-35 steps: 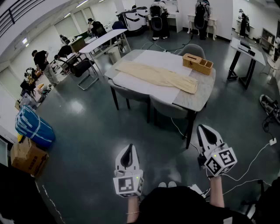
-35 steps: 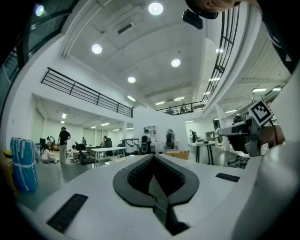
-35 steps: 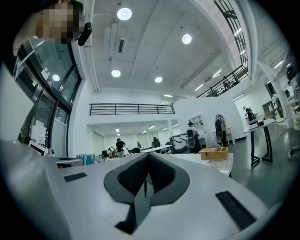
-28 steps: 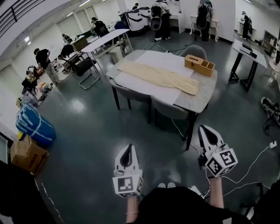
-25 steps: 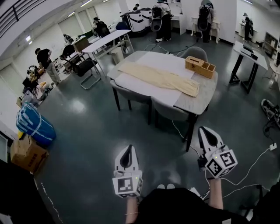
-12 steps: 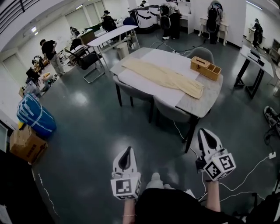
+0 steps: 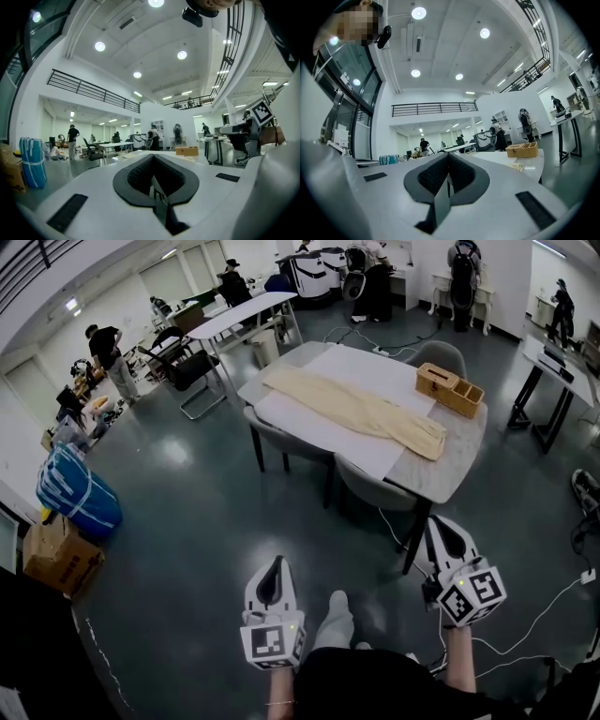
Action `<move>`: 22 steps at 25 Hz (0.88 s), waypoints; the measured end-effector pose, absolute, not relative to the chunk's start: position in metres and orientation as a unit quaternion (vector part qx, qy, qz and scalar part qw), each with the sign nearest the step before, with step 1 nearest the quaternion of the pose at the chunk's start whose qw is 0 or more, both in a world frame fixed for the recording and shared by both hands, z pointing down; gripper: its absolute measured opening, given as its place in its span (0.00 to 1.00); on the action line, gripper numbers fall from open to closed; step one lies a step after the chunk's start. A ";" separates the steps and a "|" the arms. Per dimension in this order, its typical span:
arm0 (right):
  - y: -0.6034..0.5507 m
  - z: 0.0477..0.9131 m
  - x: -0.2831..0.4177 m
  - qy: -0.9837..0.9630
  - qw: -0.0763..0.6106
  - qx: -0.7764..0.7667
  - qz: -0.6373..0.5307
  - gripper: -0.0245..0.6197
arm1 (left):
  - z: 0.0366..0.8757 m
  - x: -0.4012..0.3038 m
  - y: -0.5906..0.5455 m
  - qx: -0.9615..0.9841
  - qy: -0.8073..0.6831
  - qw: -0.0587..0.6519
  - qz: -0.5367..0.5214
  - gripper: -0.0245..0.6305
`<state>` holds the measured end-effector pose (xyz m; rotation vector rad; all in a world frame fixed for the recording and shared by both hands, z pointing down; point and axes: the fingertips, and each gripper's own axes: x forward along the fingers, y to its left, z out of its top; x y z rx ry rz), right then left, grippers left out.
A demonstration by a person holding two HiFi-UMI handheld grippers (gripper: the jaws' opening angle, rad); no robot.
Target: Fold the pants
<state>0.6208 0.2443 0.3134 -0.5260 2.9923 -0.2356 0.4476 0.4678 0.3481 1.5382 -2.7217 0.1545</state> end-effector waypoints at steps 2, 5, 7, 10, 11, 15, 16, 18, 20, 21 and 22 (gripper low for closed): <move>0.233 0.317 0.606 0.981 0.045 -0.174 -0.077 0.06 | 0.351 0.433 0.455 0.495 -0.868 0.007 0.047 0.05; 0.217 0.322 0.581 0.980 0.038 -0.178 -0.075 0.06 | 0.358 0.406 0.433 0.501 -0.864 0.012 0.047 0.05; 0.205 0.322 0.565 0.980 0.036 -0.181 -0.073 0.06 | 0.358 0.387 0.418 0.504 -0.862 0.014 0.046 0.05; 0.185 0.321 0.544 0.978 0.033 -0.191 -0.073 0.06 | 0.355 0.362 0.394 0.514 -0.857 0.011 0.045 0.05; 0.180 0.321 0.537 0.977 0.032 -0.195 -0.075 0.06 | 0.355 0.355 0.387 0.518 -0.854 0.012 0.046 0.05; 0.158 0.328 0.513 0.973 0.024 -0.210 -0.088 0.06 | 0.360 0.328 0.360 0.530 -0.846 0.023 0.046 0.05; 0.153 0.329 0.507 0.973 0.022 -0.213 -0.090 0.06 | 0.361 0.320 0.354 0.532 -0.845 0.026 0.045 0.05; 0.144 0.329 0.495 0.971 0.021 -0.219 -0.090 0.06 | 0.363 0.305 0.343 0.538 -0.842 0.028 0.044 0.05; 0.134 0.330 0.485 0.970 0.021 -0.226 -0.090 0.06 | 0.361 0.291 0.329 0.545 -0.837 0.024 0.042 0.05; 0.129 0.330 0.481 0.969 0.021 -0.229 -0.091 0.06 | 0.360 0.285 0.322 0.548 -0.835 0.022 0.041 0.05; 0.123 0.331 0.476 0.968 0.022 -0.233 -0.093 0.06 | 0.359 0.279 0.316 0.551 -0.833 0.021 0.040 0.05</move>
